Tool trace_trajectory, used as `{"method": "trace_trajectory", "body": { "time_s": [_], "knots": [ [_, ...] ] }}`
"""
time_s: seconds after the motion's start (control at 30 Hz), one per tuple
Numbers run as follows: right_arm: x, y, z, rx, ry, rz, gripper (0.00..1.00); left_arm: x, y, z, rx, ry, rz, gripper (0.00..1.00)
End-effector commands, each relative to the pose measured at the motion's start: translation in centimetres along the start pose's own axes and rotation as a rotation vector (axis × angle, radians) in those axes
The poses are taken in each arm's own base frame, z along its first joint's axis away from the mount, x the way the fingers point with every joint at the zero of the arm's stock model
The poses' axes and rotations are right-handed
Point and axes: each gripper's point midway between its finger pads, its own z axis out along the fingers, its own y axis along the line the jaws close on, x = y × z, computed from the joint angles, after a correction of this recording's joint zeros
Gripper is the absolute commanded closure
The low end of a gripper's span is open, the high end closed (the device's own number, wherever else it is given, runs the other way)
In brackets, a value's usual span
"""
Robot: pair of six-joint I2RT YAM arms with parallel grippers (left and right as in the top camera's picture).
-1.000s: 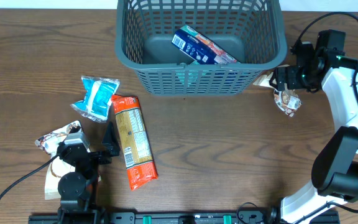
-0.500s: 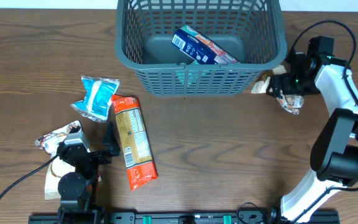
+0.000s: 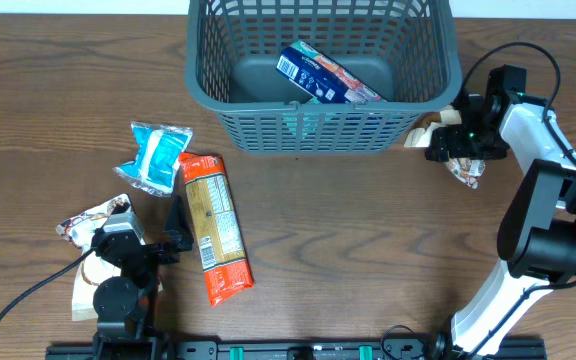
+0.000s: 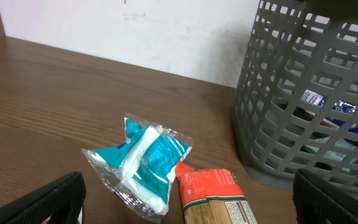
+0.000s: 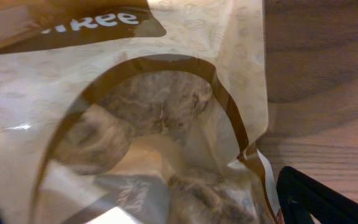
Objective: Pack container
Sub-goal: 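Grasp the crumpled tan snack bag with the right gripper, then lift the tan snack bag and lower it into the basket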
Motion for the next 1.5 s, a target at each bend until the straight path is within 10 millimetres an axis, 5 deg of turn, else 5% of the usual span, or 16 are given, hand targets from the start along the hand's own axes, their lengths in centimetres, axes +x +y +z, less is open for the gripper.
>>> {"method": "trace_trajectory", "body": {
  "time_s": [0.0, 0.23, 0.3, 0.53, 0.8, 0.97, 1.17, 1.3, 1.47],
  "knots": [
    [0.3, 0.1, 0.9, -0.003, 0.016, 0.005, 0.20, 1.8, 0.6, 0.1, -0.022, 0.056, 0.002, 0.01],
    [0.2, 0.1, 0.9, -0.003, 0.015, 0.005, 0.88, 1.7, 0.6, 0.2, -0.021, 0.052, 0.001, 0.01],
    [0.2, 0.1, 0.9, -0.003, 0.015, 0.006, 0.98, 1.7, 0.6, 0.2, -0.021, 0.052, 0.001, 0.01],
    [-0.2, -0.2, 0.8, 0.003, -0.003, 0.083, 0.99, 1.7, 0.6, 0.2, -0.021, 0.052, 0.001, 0.01],
    [-2.4, -3.9, -1.8, 0.041, -0.136, 0.279, 0.99, 1.8, 0.6, 0.2, -0.021, 0.053, 0.001, 0.01],
    [-4.6, -6.8, -7.0, 0.114, -0.275, 0.315, 0.99, 1.8, 0.6, 0.2, -0.021, 0.053, 0.001, 0.01],
    [-7.3, -9.0, -17.4, 0.259, -0.502, 0.317, 0.99, 1.8, 0.6, 0.2, -0.020, 0.054, 0.001, 0.01],
    [-8.7, -8.3, -25.8, 0.292, -0.702, 0.300, 0.99, 1.8, 0.5, 0.2, -0.018, 0.054, 0.001, 0.01],
    [-9.5, -3.6, -35.5, 0.291, -0.916, 0.087, 0.99, 1.8, 0.5, 0.2, -0.018, 0.054, 0.001, 0.01]
  ]
}}
